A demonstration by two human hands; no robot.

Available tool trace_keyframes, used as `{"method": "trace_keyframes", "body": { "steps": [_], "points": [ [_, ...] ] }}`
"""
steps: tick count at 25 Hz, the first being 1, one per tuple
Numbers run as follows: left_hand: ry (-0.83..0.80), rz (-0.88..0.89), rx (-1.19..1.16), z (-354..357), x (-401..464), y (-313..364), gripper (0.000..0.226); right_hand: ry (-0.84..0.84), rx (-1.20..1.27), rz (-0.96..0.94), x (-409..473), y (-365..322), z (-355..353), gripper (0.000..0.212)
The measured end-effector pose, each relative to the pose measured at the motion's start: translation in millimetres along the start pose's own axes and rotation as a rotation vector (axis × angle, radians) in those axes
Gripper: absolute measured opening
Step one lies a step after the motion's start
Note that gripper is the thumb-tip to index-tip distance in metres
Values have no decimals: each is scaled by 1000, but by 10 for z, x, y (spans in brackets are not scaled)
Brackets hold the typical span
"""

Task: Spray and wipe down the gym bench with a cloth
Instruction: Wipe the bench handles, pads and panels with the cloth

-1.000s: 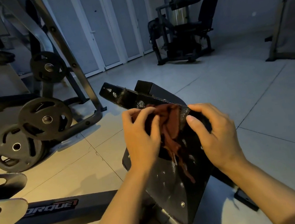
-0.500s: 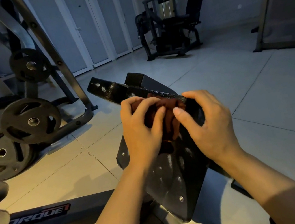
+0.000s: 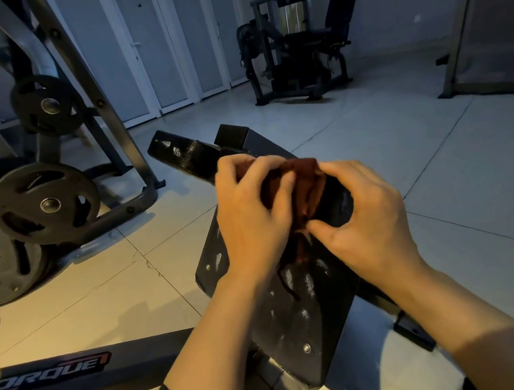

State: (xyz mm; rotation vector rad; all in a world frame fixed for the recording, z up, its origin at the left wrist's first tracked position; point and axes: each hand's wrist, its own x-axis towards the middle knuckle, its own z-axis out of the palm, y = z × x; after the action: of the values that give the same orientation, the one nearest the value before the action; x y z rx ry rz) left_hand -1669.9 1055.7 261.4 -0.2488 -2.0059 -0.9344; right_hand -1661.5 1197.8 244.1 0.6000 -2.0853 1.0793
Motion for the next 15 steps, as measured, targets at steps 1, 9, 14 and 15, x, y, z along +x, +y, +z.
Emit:
{"method": "trace_keyframes", "body": {
  "steps": [1, 9, 14, 15],
  "points": [
    [41, -72, -13, -25, 28, -62, 11, 6, -17, 6, -2, -2, 2, 62],
    [30, 41, 5, 58, -65, 89, 18, 6, -31, -27, 2, -2, 18, 61],
    [143, -178, 2, -59, 60, -232, 12, 7, -97, -19, 4, 5, 21, 68],
    [171, -246, 5, -66, 67, -273, 13, 6, -99, -18, -1, 4, 25, 68]
  ]
}}
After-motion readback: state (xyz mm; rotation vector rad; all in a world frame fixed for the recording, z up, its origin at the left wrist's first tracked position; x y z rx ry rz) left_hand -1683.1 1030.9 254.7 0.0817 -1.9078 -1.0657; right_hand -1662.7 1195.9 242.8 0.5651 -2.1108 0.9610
